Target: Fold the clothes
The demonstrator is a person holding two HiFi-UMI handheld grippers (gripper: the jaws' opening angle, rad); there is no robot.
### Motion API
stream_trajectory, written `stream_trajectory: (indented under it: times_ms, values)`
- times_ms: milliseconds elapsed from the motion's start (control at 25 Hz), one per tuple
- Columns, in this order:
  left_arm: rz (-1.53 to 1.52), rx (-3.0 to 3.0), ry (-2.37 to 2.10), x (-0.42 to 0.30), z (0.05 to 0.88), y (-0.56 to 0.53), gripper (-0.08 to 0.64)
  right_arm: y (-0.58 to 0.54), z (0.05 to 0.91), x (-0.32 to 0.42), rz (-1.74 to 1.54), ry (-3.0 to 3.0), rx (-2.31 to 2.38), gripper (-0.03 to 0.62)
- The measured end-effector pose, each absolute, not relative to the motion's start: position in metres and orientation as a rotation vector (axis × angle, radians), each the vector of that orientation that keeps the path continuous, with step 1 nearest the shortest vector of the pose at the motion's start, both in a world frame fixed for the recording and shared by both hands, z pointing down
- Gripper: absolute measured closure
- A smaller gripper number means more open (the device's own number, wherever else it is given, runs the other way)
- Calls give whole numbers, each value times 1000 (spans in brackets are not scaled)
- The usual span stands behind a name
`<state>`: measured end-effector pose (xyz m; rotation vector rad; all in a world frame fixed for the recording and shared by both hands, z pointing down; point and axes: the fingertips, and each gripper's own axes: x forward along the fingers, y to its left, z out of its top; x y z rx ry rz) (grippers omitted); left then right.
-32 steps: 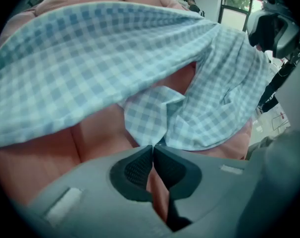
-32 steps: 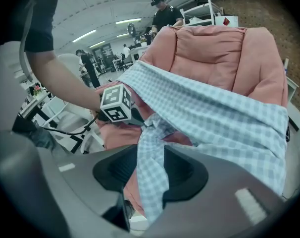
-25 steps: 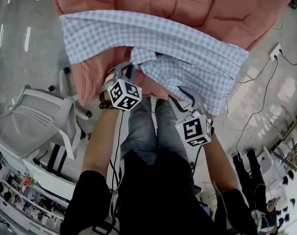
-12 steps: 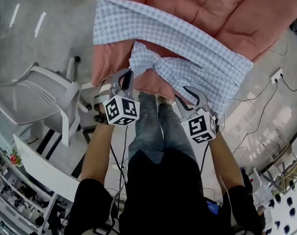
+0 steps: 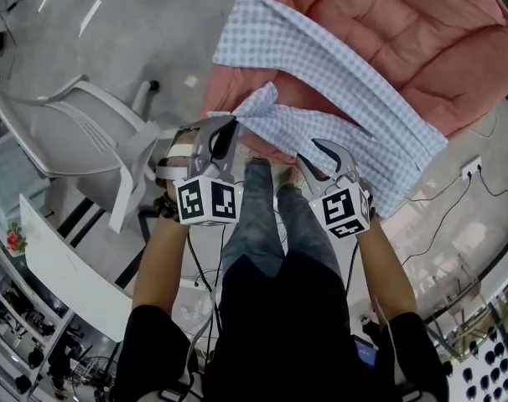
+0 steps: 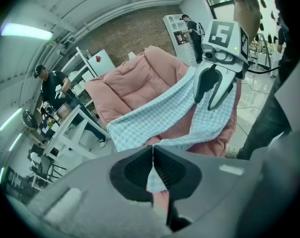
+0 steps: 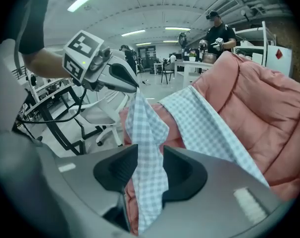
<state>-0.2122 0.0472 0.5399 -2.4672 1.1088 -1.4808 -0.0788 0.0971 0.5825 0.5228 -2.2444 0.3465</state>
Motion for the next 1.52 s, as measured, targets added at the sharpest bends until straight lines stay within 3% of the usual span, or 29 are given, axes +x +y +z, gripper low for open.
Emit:
stream_trajectory:
  times_ms: [960, 1200, 1520]
  values:
    - [-1320, -2301, 1157, -340, 393, -1, 545, 3, 497, -208, 301, -2292, 509, 440]
    - [-1340, -2321, 1183, -357, 418, -9, 545, -3, 505, -221, 325, -2287, 510, 440]
    - [-1527, -2419, 1390, -389, 544, 29, 543, 11, 535, -220, 370, -2253, 467, 442]
